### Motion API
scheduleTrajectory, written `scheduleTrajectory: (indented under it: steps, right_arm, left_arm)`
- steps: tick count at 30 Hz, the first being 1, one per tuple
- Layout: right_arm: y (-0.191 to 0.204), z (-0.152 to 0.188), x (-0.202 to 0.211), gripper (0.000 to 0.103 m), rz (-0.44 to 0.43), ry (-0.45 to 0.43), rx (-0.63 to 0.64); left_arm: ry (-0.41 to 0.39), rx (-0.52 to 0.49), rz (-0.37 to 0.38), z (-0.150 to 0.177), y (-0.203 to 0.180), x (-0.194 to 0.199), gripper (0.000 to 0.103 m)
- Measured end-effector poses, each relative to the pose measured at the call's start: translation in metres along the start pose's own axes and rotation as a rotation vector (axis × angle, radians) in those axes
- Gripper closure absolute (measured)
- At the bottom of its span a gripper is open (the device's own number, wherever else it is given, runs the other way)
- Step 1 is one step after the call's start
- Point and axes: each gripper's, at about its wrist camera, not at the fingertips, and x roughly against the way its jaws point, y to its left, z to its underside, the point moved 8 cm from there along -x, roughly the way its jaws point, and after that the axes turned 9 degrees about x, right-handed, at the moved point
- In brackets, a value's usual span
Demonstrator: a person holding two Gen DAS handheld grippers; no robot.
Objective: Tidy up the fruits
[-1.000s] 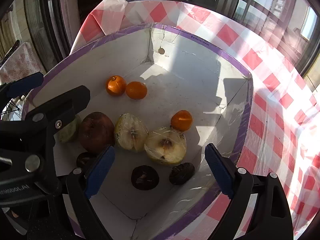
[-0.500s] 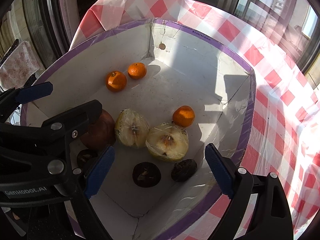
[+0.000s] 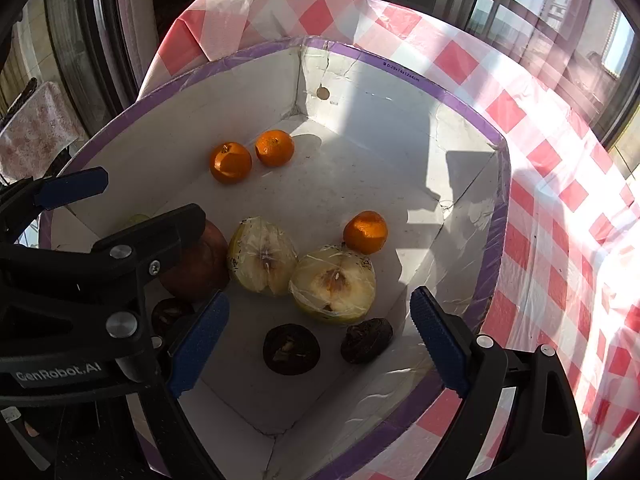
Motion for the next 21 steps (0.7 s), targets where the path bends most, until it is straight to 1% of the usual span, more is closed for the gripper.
scheduleTrajectory:
  steps: [3, 21]
  right_arm:
    - [0.0003, -0.0001, -0.0003, 0.012, -0.01, -0.001, 0.0]
    - [0.0008, -0.0006, -0.0008, 0.012, 0.0, -0.006, 0.004]
  left_arm:
    - [0.002, 0.0, 0.001, 0.0012, 0.0001, -0.0001, 0.002]
    - [0.011, 0.008, 0.001, 0.0031, 0.0017, -0.0021, 0.002]
